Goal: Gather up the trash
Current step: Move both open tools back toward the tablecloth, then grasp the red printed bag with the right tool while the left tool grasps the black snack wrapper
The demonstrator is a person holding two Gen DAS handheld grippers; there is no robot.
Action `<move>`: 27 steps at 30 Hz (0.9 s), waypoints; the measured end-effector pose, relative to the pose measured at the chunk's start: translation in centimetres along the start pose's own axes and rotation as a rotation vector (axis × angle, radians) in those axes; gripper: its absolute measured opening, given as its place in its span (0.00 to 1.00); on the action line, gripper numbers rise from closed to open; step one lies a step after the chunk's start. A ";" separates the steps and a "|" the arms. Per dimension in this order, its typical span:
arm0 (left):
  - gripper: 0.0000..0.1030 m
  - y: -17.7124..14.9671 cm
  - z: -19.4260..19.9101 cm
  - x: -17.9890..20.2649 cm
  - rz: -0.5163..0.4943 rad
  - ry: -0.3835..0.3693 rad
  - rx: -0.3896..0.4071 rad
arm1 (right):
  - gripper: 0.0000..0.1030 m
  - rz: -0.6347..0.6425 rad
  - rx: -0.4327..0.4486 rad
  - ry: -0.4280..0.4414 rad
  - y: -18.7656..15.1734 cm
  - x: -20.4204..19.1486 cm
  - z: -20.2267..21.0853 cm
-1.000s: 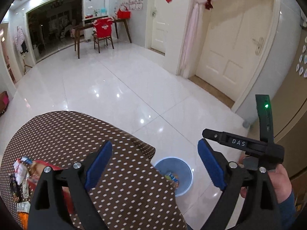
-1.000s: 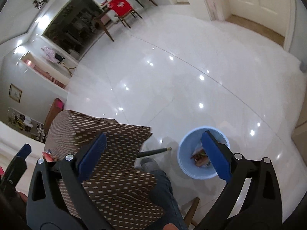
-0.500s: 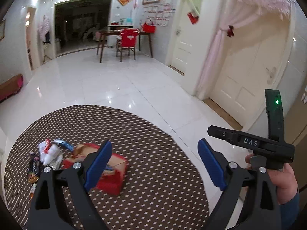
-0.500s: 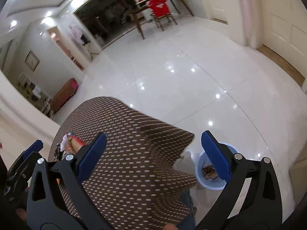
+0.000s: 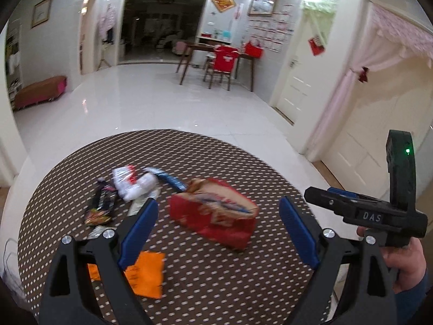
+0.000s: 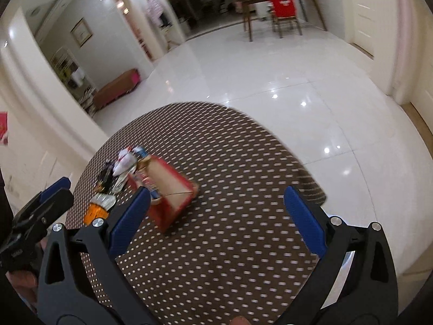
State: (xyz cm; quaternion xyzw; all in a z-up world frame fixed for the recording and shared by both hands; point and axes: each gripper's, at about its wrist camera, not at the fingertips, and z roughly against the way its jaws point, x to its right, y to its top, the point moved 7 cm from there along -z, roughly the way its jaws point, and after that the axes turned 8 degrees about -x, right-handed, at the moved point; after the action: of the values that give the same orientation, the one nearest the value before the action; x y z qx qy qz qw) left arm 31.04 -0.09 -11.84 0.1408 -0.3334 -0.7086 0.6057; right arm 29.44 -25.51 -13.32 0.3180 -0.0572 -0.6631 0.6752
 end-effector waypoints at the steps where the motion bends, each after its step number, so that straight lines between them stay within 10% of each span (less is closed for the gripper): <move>1: 0.86 -0.1 0.1 -0.8 0.010 0.006 -0.002 | 0.94 0.017 -0.008 0.005 -0.1 -0.6 -0.4; 20: 0.86 -7.4 0.4 -9.7 0.134 0.161 -0.097 | 0.93 0.310 -0.111 0.023 -2.1 -9.6 -9.3; 23: 0.86 -8.0 0.2 -10.2 0.142 0.174 -0.118 | 0.82 0.361 -0.107 -0.023 -2.5 -10.0 -10.1; 27: 0.86 -8.6 -0.3 -10.4 0.144 0.180 -0.139 | 0.37 0.408 -0.085 -0.078 -2.5 -9.8 -9.8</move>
State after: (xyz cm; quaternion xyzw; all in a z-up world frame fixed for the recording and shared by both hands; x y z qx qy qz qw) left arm 26.99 10.10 -19.71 0.1369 -0.2371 -0.6693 0.6907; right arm 31.11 -12.68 -18.96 0.2451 -0.1186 -0.5260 0.8057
